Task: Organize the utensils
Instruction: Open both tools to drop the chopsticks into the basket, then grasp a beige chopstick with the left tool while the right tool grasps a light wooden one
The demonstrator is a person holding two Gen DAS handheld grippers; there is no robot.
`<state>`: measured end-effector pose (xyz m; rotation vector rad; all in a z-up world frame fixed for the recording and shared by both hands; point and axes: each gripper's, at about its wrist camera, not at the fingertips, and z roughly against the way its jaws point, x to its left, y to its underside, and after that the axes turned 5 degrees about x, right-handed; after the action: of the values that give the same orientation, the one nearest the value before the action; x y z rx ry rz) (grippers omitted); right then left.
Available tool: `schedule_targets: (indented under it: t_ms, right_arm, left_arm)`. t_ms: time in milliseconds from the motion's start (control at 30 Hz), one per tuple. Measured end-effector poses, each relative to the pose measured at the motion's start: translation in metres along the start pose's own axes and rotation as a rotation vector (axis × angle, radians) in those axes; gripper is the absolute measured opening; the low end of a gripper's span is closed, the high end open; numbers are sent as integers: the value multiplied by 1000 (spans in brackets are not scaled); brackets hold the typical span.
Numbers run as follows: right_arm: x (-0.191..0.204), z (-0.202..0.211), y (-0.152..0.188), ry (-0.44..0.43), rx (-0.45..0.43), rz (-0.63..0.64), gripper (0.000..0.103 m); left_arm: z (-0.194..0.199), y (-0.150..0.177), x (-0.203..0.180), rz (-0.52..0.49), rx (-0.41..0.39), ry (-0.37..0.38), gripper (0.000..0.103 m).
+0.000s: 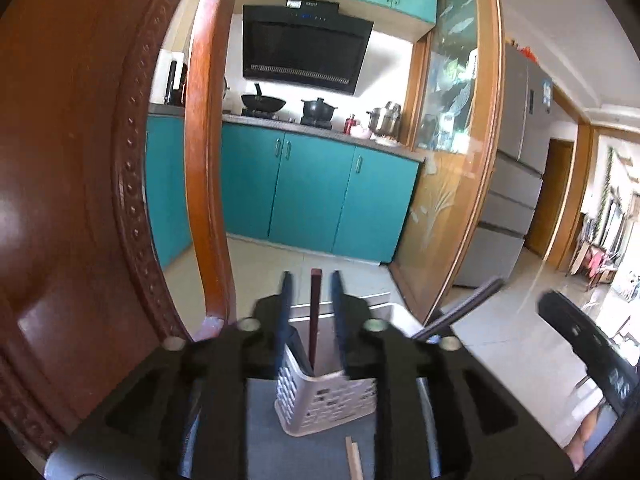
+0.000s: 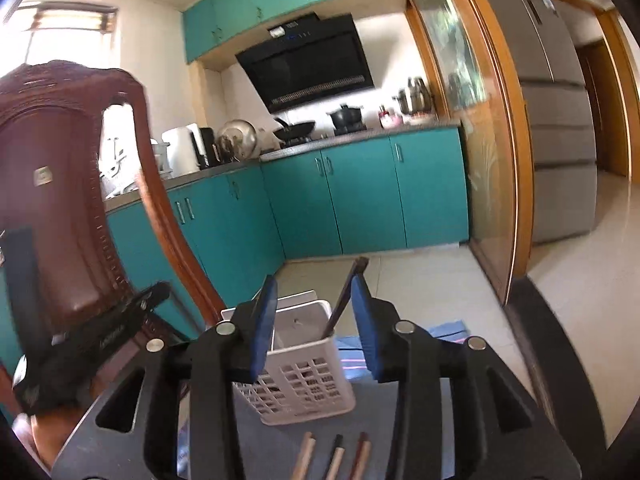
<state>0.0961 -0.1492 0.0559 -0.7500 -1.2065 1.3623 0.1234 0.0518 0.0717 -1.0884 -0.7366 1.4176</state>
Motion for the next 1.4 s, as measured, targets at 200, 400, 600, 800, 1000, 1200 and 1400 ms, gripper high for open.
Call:
schedule_targets:
  t_ms: [200, 400, 600, 800, 1000, 1200, 1400]
  right_arm:
    - [-19, -9, 38, 18, 154, -8, 44]
    - [-44, -107, 109, 84, 741, -129, 37]
    - [-29, -132, 138, 143, 866, -67, 33]
    - [-25, -132, 145, 129, 856, -86, 14]
    - [-38, -113, 119, 69, 770, -155, 12]
    - [-55, -107, 108, 139, 754, -167, 13]
    - [-61, -104, 119, 170, 785, -150, 13]
  left_arm:
    - [32, 9, -3, -10, -55, 149, 33]
    - [4, 52, -19, -96, 139, 116, 19]
    - [-54, 92, -9, -120, 425, -43, 19]
    - [-70, 116, -10, -135, 533, -75, 20]
    - [-79, 137, -19, -153, 597, -34, 26]
    - [-88, 149, -33, -174, 641, 8, 32]
    - [-104, 170, -46, -186, 713, 51, 32]
